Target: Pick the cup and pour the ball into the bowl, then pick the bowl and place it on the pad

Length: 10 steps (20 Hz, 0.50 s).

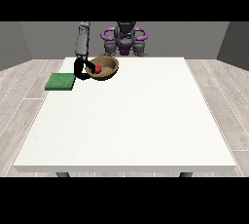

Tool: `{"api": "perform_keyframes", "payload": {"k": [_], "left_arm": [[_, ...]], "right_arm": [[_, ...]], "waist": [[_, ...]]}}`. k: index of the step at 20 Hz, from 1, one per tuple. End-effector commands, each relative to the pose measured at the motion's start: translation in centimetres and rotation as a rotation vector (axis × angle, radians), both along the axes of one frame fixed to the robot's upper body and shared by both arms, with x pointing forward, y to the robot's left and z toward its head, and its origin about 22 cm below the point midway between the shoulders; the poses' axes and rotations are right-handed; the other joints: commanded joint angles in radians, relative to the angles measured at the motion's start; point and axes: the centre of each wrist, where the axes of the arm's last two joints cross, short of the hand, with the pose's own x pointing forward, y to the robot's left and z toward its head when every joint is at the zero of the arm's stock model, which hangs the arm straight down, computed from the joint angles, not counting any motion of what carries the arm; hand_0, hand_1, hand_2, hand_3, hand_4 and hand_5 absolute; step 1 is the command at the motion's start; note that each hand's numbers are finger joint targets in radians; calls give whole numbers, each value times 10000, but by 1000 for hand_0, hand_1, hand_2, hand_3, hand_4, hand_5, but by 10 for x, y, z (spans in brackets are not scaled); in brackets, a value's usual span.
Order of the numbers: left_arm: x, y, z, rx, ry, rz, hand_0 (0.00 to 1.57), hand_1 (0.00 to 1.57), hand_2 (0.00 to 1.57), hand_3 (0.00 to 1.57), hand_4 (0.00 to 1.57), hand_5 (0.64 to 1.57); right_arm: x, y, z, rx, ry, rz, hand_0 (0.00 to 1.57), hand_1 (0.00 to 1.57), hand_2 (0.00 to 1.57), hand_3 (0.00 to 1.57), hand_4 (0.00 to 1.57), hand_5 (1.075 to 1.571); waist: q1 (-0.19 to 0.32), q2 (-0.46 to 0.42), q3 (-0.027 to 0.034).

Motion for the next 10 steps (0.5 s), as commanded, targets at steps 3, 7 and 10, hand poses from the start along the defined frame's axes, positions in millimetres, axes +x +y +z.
{"api": "perform_keyframes", "payload": {"k": [3,7,10], "left_arm": [[-8,24,-15,-145,460,610,0,0,0,0,1194,1528],[-16,40,-19,-158,723,1150,0,0,0,0,1199,1538],[-20,44,-30,-137,888,1182,0,0,0,0,1203,1540]], "right_arm": [[10,-79,58,-1504,1546,-1460,1571,1571,1571,1068,1024,1554],[13,-88,78,-1686,1914,-1091,1571,1571,1571,973,1056,1556],[9,-103,86,-2025,1928,-897,1571,1571,1571,724,1050,1563]], "waist": [[-717,-428,106],[-1138,-590,115],[-1307,-569,120]]}}
